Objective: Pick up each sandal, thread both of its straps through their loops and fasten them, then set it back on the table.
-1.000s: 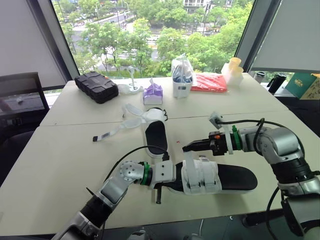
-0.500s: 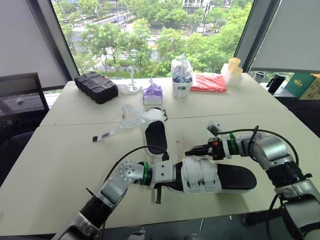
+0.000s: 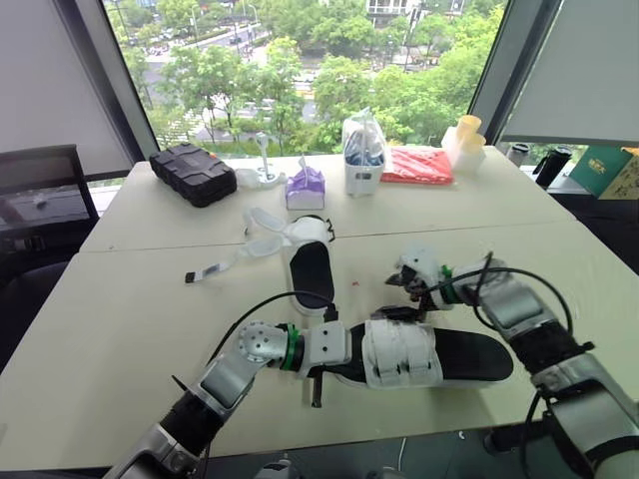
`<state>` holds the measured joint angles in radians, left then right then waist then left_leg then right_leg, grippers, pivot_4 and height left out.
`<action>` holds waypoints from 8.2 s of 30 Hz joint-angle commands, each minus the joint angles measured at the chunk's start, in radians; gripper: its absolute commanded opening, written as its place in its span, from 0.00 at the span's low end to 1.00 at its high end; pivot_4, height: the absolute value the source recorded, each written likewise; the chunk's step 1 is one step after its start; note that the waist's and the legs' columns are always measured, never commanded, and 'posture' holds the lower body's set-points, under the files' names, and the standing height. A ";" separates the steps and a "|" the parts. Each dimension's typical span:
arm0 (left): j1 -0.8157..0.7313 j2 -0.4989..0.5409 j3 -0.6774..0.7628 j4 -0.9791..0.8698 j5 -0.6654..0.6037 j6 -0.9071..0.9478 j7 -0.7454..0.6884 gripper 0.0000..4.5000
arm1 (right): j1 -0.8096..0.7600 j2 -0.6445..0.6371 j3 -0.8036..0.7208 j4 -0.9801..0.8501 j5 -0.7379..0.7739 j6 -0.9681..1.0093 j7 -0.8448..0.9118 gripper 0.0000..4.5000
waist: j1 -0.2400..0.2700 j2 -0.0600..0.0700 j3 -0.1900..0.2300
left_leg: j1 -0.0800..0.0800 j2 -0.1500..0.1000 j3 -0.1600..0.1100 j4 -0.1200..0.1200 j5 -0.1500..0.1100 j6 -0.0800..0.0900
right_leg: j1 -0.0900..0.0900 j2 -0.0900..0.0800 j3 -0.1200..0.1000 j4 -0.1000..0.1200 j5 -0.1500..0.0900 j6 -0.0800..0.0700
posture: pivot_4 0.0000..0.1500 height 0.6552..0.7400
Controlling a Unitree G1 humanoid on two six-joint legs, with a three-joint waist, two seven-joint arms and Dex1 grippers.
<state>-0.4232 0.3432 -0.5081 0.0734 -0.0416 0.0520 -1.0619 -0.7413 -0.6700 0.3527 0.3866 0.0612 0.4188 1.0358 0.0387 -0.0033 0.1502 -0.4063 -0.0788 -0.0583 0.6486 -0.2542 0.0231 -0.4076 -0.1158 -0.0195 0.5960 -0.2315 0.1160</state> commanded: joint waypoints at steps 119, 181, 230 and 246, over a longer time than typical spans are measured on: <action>-0.385 0.115 0.149 0.143 0.600 0.197 0.626 0.99 | 0.261 -0.115 -0.432 -0.946 0.320 0.568 -0.153 1.00 | -0.024 -0.007 0.039 | -0.005 0.006 -0.001 -0.002 0.013 -0.017 | -0.019 0.015 0.013 0.023 0.008 -0.006 | 1.00 1.00; -0.893 0.188 -0.555 0.833 1.545 -1.247 1.890 0.01 | 0.364 -0.184 -0.413 -0.889 0.290 0.360 -0.321 1.00 | 0.002 -0.009 0.039 | -0.011 0.006 0.003 0.010 0.012 -0.014 | -0.020 0.016 0.014 0.024 0.015 0.001 | 1.00 1.00; -0.966 0.185 0.824 2.003 0.278 -0.554 -0.194 1.00 | 0.397 0.006 -0.101 -0.532 0.128 -0.168 -0.061 0.01 | -0.048 -0.012 0.038 | -0.007 0.006 0.005 0.017 0.010 -0.010 | -0.018 0.017 0.013 0.033 0.014 0.003 | 1.00 1.00; -0.920 0.086 0.913 1.691 0.049 0.311 -0.240 1.00 | 0.272 0.153 0.003 -0.282 0.019 -0.362 0.015 0.01 | -0.061 -0.012 0.038 | -0.004 0.007 0.003 0.017 0.010 -0.011 | -0.018 0.017 0.014 0.036 0.014 0.004 | 1.00 1.00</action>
<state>-1.3454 0.4303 0.4101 1.8204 0.0267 0.3256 -1.2808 -0.4579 -0.5280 0.3285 0.0859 0.1014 0.0785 1.0389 -0.0225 -0.0157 0.1880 -0.4099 -0.0719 -0.0553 0.6650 -0.2447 0.0123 -0.4251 -0.0985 -0.0053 0.6324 -0.2178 0.1195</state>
